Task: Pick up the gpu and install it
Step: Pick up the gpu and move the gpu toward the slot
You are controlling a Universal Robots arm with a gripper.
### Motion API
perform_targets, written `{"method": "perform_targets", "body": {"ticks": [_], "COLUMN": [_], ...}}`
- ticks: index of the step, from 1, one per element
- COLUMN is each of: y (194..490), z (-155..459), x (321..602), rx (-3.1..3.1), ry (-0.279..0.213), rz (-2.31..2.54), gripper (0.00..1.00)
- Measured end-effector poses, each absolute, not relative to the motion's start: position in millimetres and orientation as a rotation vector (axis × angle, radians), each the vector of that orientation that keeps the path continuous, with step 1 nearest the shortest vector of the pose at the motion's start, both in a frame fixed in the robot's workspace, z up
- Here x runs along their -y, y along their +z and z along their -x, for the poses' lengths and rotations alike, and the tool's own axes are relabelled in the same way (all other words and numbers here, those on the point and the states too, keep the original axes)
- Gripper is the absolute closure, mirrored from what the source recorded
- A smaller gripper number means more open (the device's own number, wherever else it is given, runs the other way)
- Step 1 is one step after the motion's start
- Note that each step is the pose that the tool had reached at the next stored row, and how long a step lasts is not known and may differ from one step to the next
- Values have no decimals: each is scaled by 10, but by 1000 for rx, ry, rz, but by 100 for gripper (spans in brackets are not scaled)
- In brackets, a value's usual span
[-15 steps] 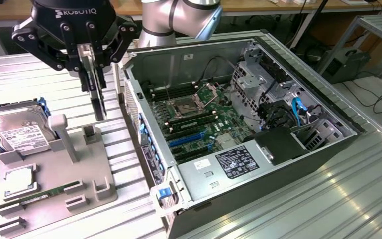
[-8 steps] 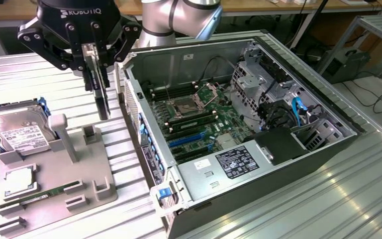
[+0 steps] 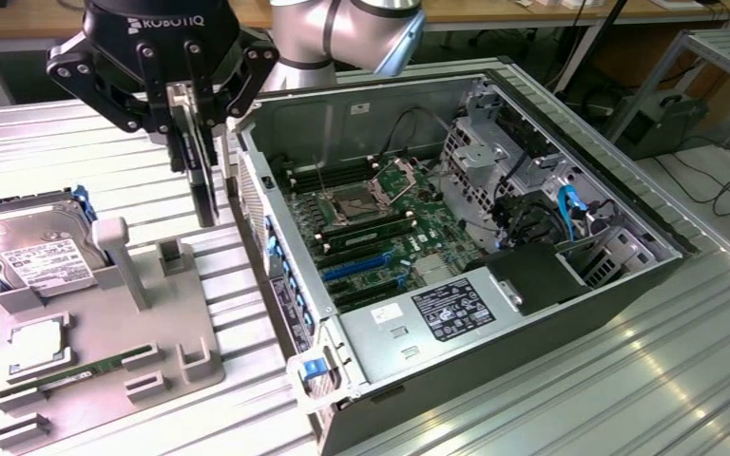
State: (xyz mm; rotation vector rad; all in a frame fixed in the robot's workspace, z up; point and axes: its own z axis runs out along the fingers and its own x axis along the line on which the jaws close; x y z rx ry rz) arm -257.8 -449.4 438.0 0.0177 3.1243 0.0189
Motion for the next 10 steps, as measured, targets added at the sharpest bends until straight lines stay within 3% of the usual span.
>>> {"method": "perform_targets", "body": {"ticks": [10], "y": [4380], "z": [2511], "x": [4494], "rx": [-3124], "ry": [19], "rz": [-18], "gripper": [73]}}
